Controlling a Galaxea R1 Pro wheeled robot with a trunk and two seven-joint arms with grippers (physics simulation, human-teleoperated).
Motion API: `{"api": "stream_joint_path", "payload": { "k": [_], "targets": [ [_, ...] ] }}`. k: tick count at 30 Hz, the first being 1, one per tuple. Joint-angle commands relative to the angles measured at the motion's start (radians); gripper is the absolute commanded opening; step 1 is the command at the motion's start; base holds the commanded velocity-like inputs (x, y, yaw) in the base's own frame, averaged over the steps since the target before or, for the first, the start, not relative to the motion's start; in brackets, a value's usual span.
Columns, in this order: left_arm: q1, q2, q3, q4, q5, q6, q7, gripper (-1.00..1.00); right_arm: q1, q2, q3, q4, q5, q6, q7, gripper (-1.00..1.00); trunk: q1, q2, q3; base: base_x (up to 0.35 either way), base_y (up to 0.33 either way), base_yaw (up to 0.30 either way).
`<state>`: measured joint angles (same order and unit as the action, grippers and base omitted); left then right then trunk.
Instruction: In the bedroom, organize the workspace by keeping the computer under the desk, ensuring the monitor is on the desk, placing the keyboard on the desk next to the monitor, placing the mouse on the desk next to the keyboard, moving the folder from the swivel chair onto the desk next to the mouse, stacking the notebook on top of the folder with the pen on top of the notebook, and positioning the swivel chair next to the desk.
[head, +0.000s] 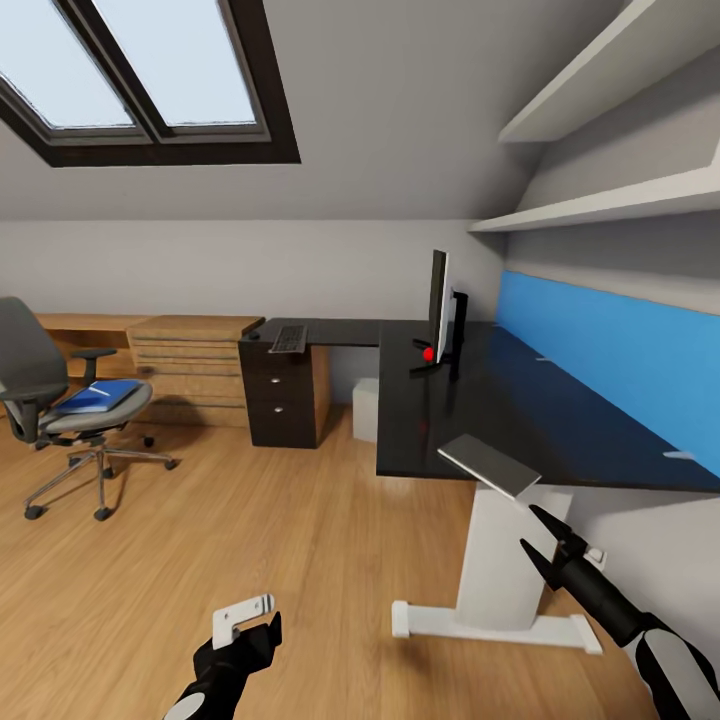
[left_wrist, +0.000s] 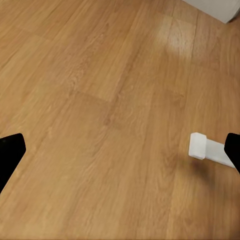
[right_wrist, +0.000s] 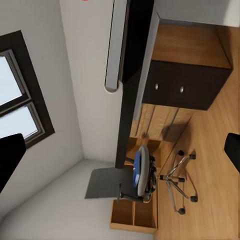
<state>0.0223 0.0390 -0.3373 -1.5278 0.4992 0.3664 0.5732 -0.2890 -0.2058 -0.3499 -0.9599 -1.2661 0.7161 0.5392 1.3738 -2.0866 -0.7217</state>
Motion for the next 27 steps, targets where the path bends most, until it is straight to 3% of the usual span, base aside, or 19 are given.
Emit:
{"api": "stream_joint_path", "payload": {
  "k": [1, 8, 27],
  "targets": [
    [-0.001, 0.001, -0.002, -0.001, 0.007, 0.002, 0.008, 1.0, -0.001, 0.0, -0.002, 0.0, -0.003, 0.006, 0.0, 1.0, 0.0, 0.0, -0.001, 0.079, 0.0, 0.0],
    [0.0, 0.001, -0.003, 0.0, 0.008, 0.001, 0.007, 1.0, 0.0, 0.0, -0.003, 0.0, -0.003, -0.018, -0.001, 1.0, 0.0, 0.0, -0.001, 0.186, 0.0, 0.0],
    [-0.001, 0.001, -0.023, 0.002, 0.007, 0.002, 0.007, 1.0, -0.001, 0.001, 0.003, -0.003, 0.002, -0.03, -0.002, 1.0, 0.0, 0.0, -0.001, 0.04, 0.004, 0.0]
  ]
}}
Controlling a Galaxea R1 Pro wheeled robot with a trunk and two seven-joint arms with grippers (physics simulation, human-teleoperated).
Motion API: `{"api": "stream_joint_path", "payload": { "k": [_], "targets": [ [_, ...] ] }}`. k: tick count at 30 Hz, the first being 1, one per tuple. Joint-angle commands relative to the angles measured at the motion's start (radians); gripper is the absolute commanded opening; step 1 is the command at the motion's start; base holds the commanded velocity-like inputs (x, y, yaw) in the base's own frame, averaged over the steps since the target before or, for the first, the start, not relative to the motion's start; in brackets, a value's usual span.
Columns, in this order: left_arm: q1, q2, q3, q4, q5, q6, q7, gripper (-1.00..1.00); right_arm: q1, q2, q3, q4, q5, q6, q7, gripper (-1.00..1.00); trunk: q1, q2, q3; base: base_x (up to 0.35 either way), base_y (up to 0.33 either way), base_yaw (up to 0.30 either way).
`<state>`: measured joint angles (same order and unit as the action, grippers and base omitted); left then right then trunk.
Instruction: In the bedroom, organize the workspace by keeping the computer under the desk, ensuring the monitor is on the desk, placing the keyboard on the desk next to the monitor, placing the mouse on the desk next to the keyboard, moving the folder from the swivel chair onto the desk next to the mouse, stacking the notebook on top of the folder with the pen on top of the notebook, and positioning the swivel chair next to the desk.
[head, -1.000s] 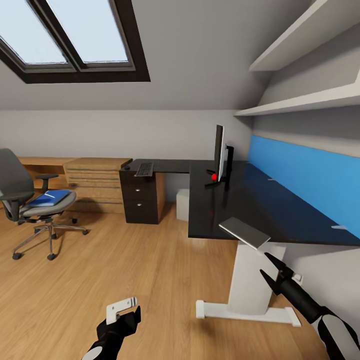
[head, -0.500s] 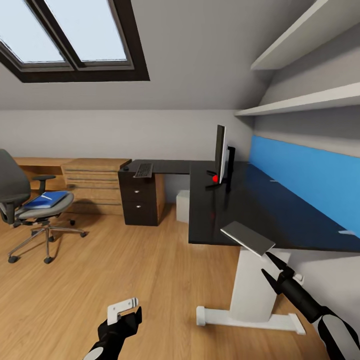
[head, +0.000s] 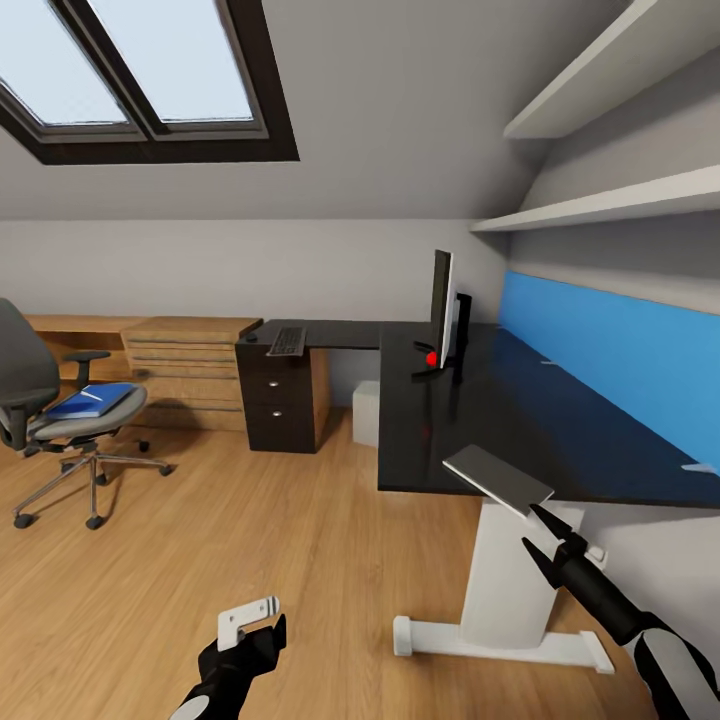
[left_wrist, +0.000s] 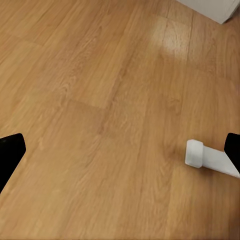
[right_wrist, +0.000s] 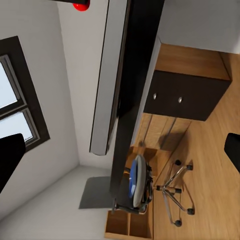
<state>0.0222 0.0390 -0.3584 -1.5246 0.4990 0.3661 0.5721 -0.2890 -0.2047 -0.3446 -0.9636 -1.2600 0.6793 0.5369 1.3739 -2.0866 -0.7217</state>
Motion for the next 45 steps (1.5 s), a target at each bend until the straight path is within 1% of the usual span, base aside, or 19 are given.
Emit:
{"api": "stream_joint_path", "payload": {
  "k": [1, 3, 9, 10, 17, 21, 27, 29, 32, 34, 35, 37, 38, 43, 45],
  "targets": [
    [0.0, 0.001, -0.002, -0.002, 0.007, 0.002, 0.008, 1.0, -0.001, 0.0, -0.002, 0.0, -0.004, 0.007, 0.0, 1.0, 0.0, 0.0, -0.001, 0.011, 0.002, 0.0],
    [0.0, 0.001, -0.002, -0.002, 0.007, 0.002, 0.008, 1.0, -0.001, 0.001, -0.001, 0.0, -0.003, 0.006, 0.0, 1.0, 0.0, 0.0, -0.001, 0.007, 0.002, 0.0],
    [0.0, 0.0, -0.003, -0.002, 0.007, 0.002, 0.008, 1.0, -0.001, 0.002, -0.001, -0.002, -0.004, 0.002, 0.0, 1.0, -0.023, 0.042, 0.018, 0.002, 0.001, 0.0],
    [0.0, -0.001, -0.003, -0.002, 0.007, 0.002, 0.008, 1.0, -0.001, 0.002, -0.002, -0.003, -0.004, -0.02, -0.001, 1.0, -0.027, 0.049, 0.021, 0.0, 0.0, 0.0],
    [0.0, -0.001, -0.004, -0.002, 0.007, 0.002, 0.008, 1.0, -0.001, 0.003, -0.003, -0.003, -0.005, -0.042, -0.01, 1.0, -0.054, 0.098, 0.043, 0.0, 0.0, 0.0],
    [0.0, -0.001, -0.004, -0.002, 0.007, 0.002, 0.008, 1.0, -0.001, 0.004, -0.005, -0.003, -0.009, -0.054, -0.033, 1.0, -0.054, 0.098, 0.043, 0.0, 0.0, 0.0],
    [0.0, -0.001, -0.004, -0.002, 0.008, 0.002, 0.008, 1.0, -0.002, 0.005, -0.004, 0.001, -0.01, -0.118, -0.047, 1.0, -0.054, 0.098, 0.043, 0.0, 0.0, 0.0],
    [0.0, -0.001, -0.004, -0.002, 0.008, 0.002, 0.008, 1.0, -0.002, 0.005, -0.005, 0.003, -0.015, -0.14, -0.071, 1.0, -0.054, 0.098, 0.043, 0.0, 0.0, 0.0],
    [0.0, -0.001, -0.004, -0.002, 0.008, 0.002, 0.008, 1.0, -0.003, 0.005, -0.005, 0.004, -0.025, -0.148, -0.097, 1.0, -0.054, 0.098, 0.043, 0.0, 0.0, 0.0],
    [0.0, -0.001, -0.004, -0.002, 0.008, 0.002, 0.008, 1.0, -0.003, 0.005, -0.005, 0.004, -0.04, -0.15, -0.111, 1.0, -0.054, 0.098, 0.043, 0.0, 0.0, 0.0],
    [0.0, -0.001, -0.004, -0.002, 0.008, 0.002, 0.008, 1.0, -0.003, 0.005, -0.005, 0.005, -0.063, -0.151, -0.128, 1.0, -0.054, 0.098, 0.043, 0.0, 0.0, 0.0],
    [0.0, -0.001, -0.004, -0.002, 0.008, 0.002, 0.008, 1.0, -0.003, 0.005, -0.005, 0.005, -0.094, -0.152, -0.147, 1.0, -0.054, 0.098, 0.043, 0.0, 0.0, 0.0],
    [0.0, -0.001, -0.004, -0.002, 0.008, 0.002, 0.008, 1.0, -0.003, 0.004, -0.004, 0.005, -0.128, -0.152, -0.169, 1.0, -0.054, 0.098, 0.043, 0.0, 0.0, 0.0],
    [0.0, -0.001, -0.004, -0.002, 0.008, 0.002, 0.008, 1.0, -0.003, 0.004, -0.002, 0.004, -0.21, -0.152, -0.234, 1.0, -0.054, 0.098, 0.043, 0.0, 0.0, 0.0],
    [0.0, -0.001, -0.004, -0.002, 0.007, 0.002, 0.008, 1.0, -0.003, 0.004, -0.001, 0.004, -0.222, -0.152, -0.246, 1.0, -0.054, 0.098, 0.043, 0.0, 0.0, 0.0]
  ]
}}
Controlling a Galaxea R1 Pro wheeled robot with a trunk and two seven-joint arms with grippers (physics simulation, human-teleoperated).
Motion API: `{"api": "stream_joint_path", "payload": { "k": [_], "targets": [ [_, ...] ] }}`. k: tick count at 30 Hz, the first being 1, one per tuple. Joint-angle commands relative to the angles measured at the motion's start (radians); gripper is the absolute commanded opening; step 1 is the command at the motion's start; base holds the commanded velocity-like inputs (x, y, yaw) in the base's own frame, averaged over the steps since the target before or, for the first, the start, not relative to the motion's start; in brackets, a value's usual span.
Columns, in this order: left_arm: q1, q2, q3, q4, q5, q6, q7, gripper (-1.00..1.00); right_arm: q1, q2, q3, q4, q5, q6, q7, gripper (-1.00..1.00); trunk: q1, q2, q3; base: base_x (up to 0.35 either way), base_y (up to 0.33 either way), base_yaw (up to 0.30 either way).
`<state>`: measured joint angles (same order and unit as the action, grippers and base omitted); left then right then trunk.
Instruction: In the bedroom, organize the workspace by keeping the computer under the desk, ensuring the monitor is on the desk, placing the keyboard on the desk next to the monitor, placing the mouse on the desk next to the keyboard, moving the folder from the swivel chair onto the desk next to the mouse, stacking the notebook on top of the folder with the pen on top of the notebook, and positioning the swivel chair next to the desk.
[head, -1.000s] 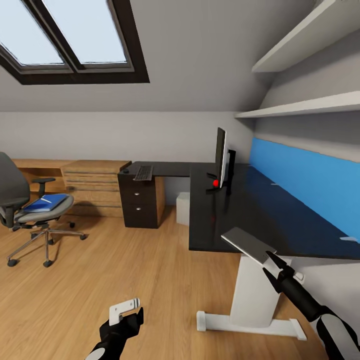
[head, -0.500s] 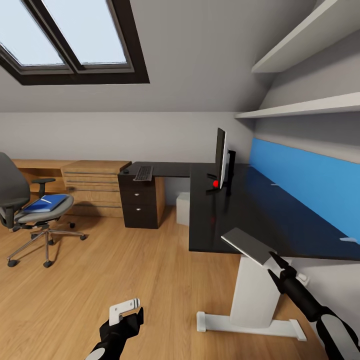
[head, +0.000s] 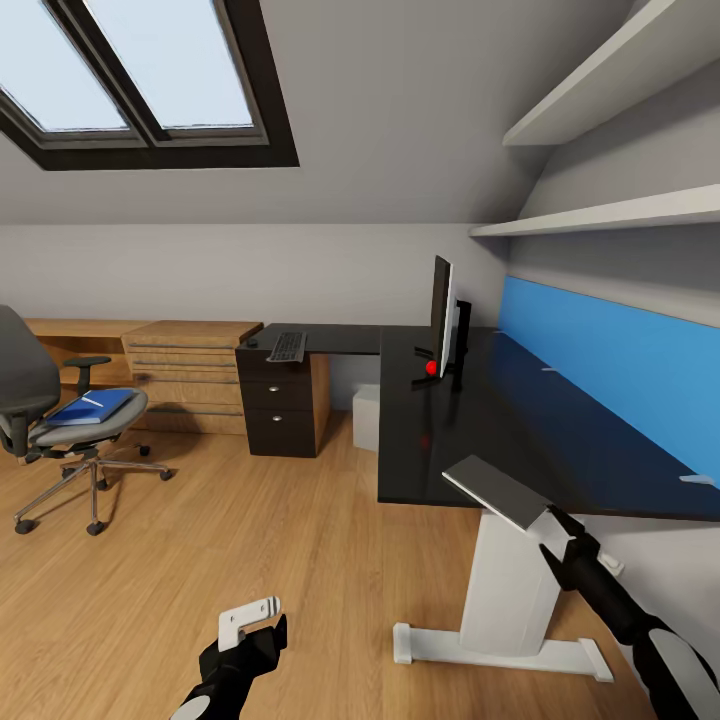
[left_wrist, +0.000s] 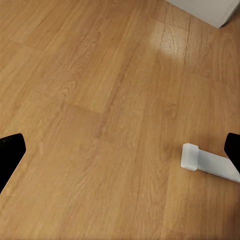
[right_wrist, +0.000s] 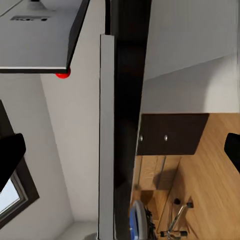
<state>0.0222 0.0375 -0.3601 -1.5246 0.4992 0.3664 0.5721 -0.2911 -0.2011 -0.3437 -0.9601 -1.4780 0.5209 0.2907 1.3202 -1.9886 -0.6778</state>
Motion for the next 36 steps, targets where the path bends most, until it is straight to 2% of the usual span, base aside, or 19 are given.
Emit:
{"api": "stream_joint_path", "payload": {
  "k": [1, 7, 17, 23, 30, 36],
  "targets": [
    [-0.001, 0.001, -0.002, -0.002, 0.007, 0.002, 0.008, 1.0, -0.001, 0.0, -0.002, 0.0, -0.009, 0.007, -0.004, 1.0, 0.0, 0.0, -0.001, 0.0, 0.0, 0.0],
    [-0.001, 0.001, -0.002, -0.002, 0.007, 0.002, 0.008, 1.0, -0.001, 0.001, 0.001, -0.001, -0.024, 0.007, -0.019, 1.0, 0.0, 0.0, -0.001, 0.0, 0.0, 0.0],
    [-0.001, 0.001, -0.002, -0.002, 0.007, 0.002, 0.008, 1.0, -0.001, 0.002, 0.003, -0.001, -0.027, 0.007, -0.024, 1.0, 0.0, 0.0, -0.001, 0.0, 0.0, 0.0],
    [0.0, 0.001, -0.002, -0.002, 0.007, 0.002, 0.008, 1.0, -0.001, 0.017, 0.003, -0.002, -0.028, 0.012, -0.092, 1.0, 0.0, 0.0, -0.001, 0.0, 0.0, 0.0],
    [0.0, 0.002, -0.002, -0.002, 0.007, 0.002, 0.007, 1.0, -0.001, 0.028, 0.003, -0.003, -0.028, 0.013, -0.117, 1.0, 0.0, 0.0, -0.001, 0.0, 0.0, 0.0],
    [0.0, 0.002, -0.002, -0.002, 0.007, 0.002, 0.007, 1.0, -0.001, 0.03, 0.003, -0.003, -0.028, 0.013, -0.121, 1.0, -0.023, 0.042, 0.018, 0.0, 0.0, 0.0]
  ]
}}
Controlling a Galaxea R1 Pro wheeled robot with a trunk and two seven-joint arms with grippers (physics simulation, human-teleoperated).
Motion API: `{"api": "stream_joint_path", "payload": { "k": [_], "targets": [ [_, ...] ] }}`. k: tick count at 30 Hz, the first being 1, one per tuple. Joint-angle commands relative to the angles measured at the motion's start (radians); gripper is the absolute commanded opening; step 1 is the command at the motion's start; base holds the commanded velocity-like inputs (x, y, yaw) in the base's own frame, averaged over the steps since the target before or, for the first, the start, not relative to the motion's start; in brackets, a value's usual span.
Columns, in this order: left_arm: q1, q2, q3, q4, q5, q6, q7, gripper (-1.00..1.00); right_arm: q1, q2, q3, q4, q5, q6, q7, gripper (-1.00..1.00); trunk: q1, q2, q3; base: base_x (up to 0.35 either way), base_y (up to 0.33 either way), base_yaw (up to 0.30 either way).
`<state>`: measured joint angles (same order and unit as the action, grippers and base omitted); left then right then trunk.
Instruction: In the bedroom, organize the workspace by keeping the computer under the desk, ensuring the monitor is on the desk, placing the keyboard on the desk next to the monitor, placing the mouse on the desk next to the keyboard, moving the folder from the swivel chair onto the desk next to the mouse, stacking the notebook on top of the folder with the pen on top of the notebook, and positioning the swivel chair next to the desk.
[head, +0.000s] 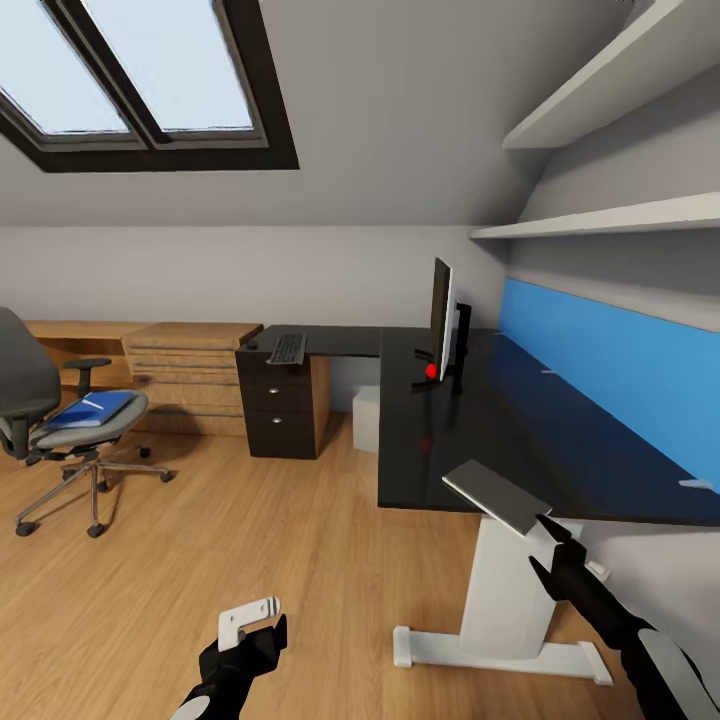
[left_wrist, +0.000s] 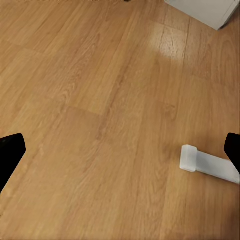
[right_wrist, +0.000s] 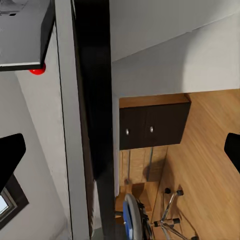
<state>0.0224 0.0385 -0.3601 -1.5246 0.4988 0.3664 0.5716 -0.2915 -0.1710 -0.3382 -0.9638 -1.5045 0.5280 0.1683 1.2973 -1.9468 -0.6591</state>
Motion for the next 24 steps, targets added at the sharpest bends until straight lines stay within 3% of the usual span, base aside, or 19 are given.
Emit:
{"api": "stream_joint_path", "payload": {
  "k": [1, 18, 24],
  "targets": [
    [0.0, 0.001, -0.002, -0.002, 0.007, 0.002, 0.008, 1.0, 0.0, 0.0, -0.002, 0.0, -0.002, 0.006, 0.001, 1.0, -0.004, 0.007, 0.002, 0.0, 0.0, 0.0],
    [-0.001, 0.0, -0.002, -0.002, 0.008, 0.002, 0.008, 1.0, -0.001, 0.001, -0.002, 0.001, -0.002, 0.006, -0.001, 1.0, -0.069, 0.126, 0.056, 0.0, 0.0, 0.0],
    [-0.001, 0.0, -0.002, -0.002, 0.009, 0.002, 0.008, 1.0, 0.0, 0.001, -0.002, 0.002, -0.002, 0.006, -0.001, 1.0, -0.069, 0.126, 0.056, 0.0, 0.0, 0.0]
  ]
}}
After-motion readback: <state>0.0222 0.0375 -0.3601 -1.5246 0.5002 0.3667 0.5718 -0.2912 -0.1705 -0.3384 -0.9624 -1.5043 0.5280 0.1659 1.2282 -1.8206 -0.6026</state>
